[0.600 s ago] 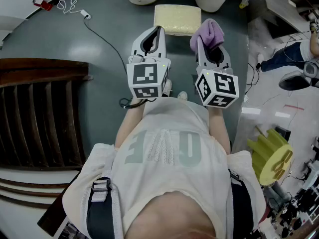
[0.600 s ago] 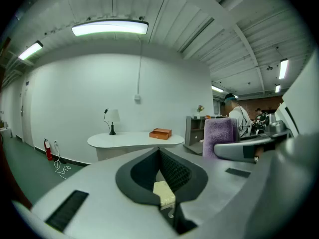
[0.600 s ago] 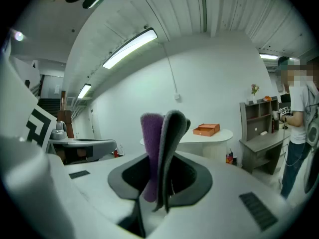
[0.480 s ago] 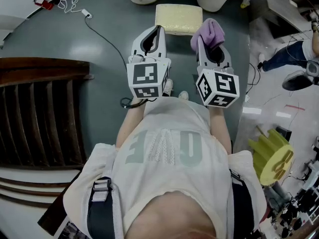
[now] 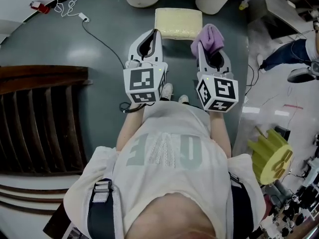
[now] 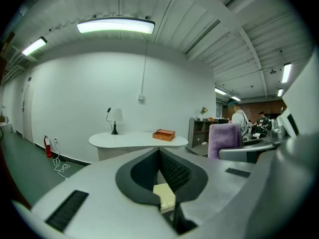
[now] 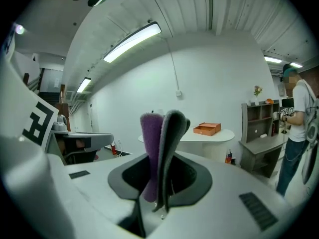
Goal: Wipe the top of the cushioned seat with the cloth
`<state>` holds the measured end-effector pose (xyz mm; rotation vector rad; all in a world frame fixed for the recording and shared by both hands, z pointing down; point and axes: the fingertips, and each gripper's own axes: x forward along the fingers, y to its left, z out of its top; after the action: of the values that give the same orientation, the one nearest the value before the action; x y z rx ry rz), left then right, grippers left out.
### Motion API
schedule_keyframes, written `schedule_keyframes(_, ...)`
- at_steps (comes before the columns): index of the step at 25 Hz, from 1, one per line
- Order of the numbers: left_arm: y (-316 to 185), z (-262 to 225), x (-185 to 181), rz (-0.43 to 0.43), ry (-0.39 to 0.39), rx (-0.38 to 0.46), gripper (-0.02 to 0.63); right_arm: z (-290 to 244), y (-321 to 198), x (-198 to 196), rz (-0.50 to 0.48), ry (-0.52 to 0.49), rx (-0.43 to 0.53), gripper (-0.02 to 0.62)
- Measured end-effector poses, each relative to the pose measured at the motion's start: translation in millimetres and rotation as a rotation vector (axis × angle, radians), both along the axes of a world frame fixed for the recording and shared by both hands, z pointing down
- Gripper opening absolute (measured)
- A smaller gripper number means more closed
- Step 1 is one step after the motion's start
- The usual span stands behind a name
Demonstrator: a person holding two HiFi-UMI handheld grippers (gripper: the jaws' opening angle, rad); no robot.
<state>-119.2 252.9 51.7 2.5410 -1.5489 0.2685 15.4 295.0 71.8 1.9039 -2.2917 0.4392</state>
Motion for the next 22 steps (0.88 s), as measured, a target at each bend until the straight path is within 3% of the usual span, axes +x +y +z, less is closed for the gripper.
schedule_keyframes(5,-28.9,0.4,-16.0,0.050,-0.021,-0.023,0.008,-4.0,-24.6,-9.0,0.025,0.000,0.019,0.097)
schedule_keyframes(10,-67.8,12.0,-12.4,0.019,0.006,-0.032,0.008,3.2,-46.8,18.4,0.058,0.070,0.009,0.097)
schedule_keyframes(17,-135.8,19.5,27.5,0.008,-0.014,0.009,0.008,20.3,-115.8,58.6,0.065,0.040,0.016,0.097)
schedule_keyframes(22,-198.5,8.3,67.8,-0.011,-0.005,0.057,0.008,15.1,-178.8,88.9,0.014,0.035,0.027,0.098)
